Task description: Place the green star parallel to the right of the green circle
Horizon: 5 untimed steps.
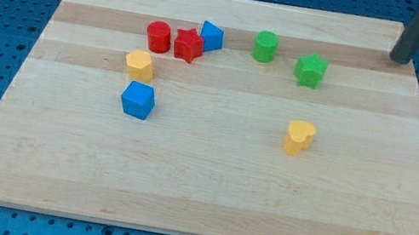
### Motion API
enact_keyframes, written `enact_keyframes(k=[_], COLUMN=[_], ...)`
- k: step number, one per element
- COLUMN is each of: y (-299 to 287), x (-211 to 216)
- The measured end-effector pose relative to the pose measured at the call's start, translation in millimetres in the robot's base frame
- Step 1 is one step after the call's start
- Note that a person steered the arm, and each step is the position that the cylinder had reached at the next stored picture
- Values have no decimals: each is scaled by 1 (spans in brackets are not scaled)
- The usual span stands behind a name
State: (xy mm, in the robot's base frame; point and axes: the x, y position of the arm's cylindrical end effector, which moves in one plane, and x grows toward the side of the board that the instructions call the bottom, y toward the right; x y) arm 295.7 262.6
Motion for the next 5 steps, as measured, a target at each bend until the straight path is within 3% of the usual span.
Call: enact_keyframes(k=[4, 5], y=[-84, -129], x=[99, 104])
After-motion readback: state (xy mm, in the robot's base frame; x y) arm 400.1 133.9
